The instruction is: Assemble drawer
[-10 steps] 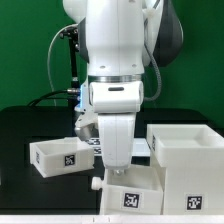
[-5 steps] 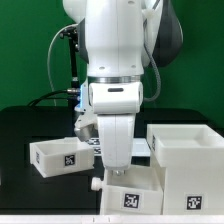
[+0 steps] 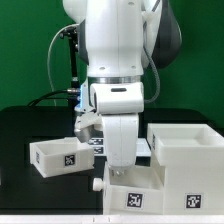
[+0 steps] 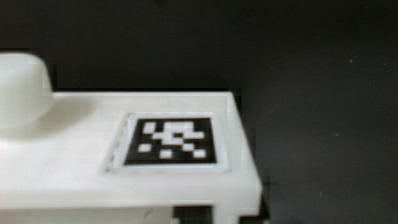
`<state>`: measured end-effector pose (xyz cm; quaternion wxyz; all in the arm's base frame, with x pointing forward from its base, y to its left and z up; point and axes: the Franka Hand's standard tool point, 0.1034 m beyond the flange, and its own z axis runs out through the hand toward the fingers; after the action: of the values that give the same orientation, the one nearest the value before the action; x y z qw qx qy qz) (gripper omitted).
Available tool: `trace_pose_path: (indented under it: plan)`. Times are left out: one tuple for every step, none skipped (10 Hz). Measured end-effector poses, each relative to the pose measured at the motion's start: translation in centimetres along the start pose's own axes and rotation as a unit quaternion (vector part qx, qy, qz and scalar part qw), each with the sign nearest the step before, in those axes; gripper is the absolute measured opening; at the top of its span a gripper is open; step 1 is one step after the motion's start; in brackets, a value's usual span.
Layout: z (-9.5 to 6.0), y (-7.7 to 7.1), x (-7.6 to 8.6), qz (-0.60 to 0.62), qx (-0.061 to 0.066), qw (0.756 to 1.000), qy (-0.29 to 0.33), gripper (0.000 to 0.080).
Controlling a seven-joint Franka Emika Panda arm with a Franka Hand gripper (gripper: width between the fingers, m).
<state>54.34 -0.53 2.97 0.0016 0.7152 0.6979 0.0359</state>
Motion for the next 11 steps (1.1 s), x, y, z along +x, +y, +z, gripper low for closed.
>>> trace_pose_path:
  plan:
    - [0.07, 0.23, 0.27, 0.017, 0.002, 1.000, 0.000, 0.0038]
    - [0.18, 0.46, 0.56, 0.033, 0.002, 0.999, 0.001, 0.0038]
    - [0.18, 0.57, 0.68, 0.037, 0.001, 0.999, 0.001, 0.0038]
    - [0.20, 0.56, 0.78, 0.041, 0.002, 0.999, 0.001, 0.0038]
    - [0.24, 0.57, 0.79, 0.043, 0.001, 0.999, 0.002, 0.0038]
    - [0.25, 0.60, 0.87, 0.062, -0.008, 0.998, 0.003, 0.0038]
    - [0.33, 0.35, 0.92, 0.075, -0.014, 0.997, 0.005, 0.0038]
    - [0.30, 0.41, 0.85, 0.074, -0.014, 0.997, 0.004, 0.0038]
    - [0.30, 0.41, 0.84, 0.075, -0.014, 0.997, 0.004, 0.0038]
    - [0.30, 0.41, 0.84, 0.075, -0.014, 0.997, 0.004, 0.0038]
    - [0.30, 0.44, 0.98, 0.064, -0.016, 0.998, 0.005, 0.0038]
